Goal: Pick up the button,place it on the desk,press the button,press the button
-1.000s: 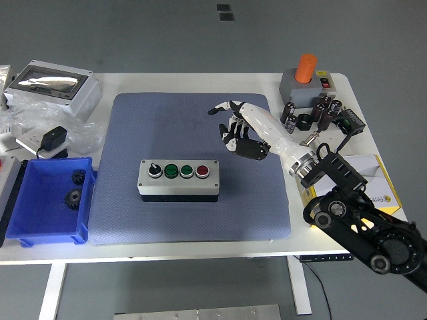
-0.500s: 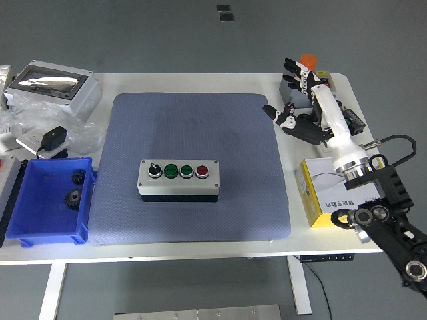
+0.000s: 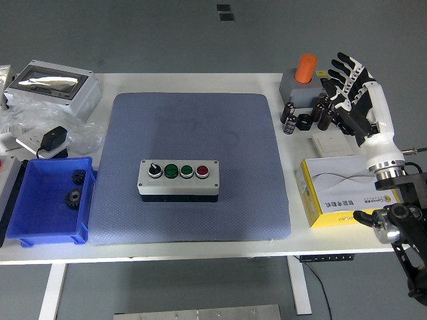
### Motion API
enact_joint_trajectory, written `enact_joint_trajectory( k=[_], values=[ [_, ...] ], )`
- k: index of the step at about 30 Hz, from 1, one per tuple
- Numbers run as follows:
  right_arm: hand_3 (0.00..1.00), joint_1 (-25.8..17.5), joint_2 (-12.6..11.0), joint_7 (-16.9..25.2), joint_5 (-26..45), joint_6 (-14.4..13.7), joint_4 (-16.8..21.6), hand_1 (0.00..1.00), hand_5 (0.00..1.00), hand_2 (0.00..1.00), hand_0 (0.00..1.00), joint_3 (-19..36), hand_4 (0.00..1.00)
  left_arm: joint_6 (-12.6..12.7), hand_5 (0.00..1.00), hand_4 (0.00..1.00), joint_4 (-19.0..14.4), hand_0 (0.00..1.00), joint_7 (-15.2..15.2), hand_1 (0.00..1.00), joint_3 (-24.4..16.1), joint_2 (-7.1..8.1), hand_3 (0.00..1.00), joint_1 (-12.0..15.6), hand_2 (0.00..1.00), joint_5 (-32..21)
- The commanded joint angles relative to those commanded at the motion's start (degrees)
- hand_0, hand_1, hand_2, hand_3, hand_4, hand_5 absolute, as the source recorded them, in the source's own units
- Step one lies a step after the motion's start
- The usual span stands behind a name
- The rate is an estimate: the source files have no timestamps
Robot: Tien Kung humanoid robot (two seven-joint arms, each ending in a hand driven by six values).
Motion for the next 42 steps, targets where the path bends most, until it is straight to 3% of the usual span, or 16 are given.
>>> enact_joint_trajectory(
  k=[18,42],
  values=[
    [0.812,-1.6,-0.3,-0.1,0.2,0.4,0.4,0.793,0.554,0.814,0.811,3.6,0.852,0.0,0.585,0.898,0.2,0.657,-0.3,0.619,0.3,-0.22,0.734,0.5,0.616,-0.7],
    [0.808,2.9,-2.1,-1.9,-2.0,0.3,0.0,0.792,0.558,0.811,0.811,0.1,0.846,0.0,0.565,0.882,0.2,0.657,-0.3,0.62,0.5,-0.87,0.734,0.5,0.617,-1.3]
  ],
)
